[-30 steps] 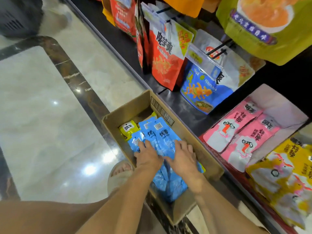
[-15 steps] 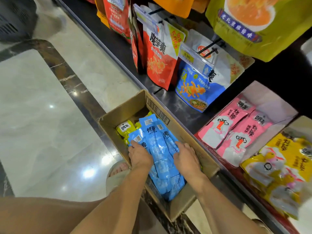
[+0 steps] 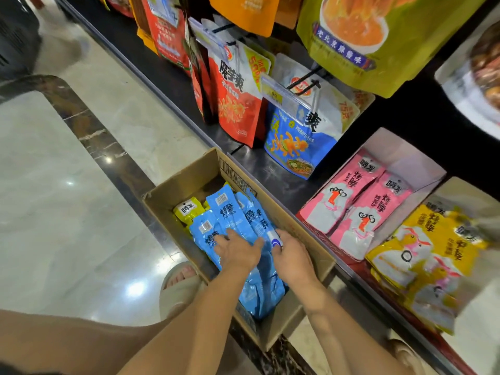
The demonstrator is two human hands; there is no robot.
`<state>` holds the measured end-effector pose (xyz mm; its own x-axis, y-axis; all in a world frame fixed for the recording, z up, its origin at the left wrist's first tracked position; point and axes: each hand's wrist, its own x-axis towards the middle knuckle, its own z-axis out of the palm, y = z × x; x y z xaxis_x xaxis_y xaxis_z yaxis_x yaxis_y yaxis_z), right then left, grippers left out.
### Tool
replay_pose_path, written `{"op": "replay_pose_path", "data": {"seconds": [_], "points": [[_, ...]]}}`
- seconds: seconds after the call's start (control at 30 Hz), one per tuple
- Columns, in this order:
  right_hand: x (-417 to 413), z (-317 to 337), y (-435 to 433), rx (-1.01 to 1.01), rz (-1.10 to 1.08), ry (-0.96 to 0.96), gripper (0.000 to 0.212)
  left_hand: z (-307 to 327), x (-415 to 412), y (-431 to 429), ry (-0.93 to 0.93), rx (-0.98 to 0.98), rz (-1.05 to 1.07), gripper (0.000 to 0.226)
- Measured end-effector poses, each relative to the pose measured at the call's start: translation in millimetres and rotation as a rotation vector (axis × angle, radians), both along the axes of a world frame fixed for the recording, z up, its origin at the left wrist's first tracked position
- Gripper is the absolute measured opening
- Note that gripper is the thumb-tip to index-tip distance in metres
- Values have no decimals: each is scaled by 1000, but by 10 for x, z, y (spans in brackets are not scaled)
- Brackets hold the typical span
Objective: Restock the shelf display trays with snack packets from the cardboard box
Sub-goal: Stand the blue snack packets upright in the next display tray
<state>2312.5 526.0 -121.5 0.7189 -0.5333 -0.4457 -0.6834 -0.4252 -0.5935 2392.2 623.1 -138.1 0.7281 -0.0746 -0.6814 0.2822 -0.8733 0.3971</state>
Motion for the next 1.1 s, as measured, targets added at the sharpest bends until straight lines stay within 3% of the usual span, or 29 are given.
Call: {"op": "replay_pose_path", "data": {"seconds": [0.1, 0.2, 0.5, 0.77, 0.9, 1.0, 1.1], "points": [[-22, 48, -34, 27, -46, -56, 30, -51, 10, -114, 42, 76, -57, 123], [-54, 108, -84, 45, -71, -91, 27, -100, 36, -196, 16, 116, -27, 128], [-234, 363, -298, 215, -243, -266, 26, -93, 108, -208, -6, -36, 247, 42], [-674, 831, -519, 523, -601, -487, 32, 498, -79, 47, 54, -378, 528, 45], [-891, 990, -602, 615, -702, -568, 28, 838, -235, 100, 95, -538, 440, 52], [-1028, 1103, -618, 682, -729, -599, 19, 1153, -408, 125, 125, -606, 319, 5], [-1141, 1222, -630, 683, -749, -642, 18, 1349, -575, 95, 124, -683, 89, 11]]}}
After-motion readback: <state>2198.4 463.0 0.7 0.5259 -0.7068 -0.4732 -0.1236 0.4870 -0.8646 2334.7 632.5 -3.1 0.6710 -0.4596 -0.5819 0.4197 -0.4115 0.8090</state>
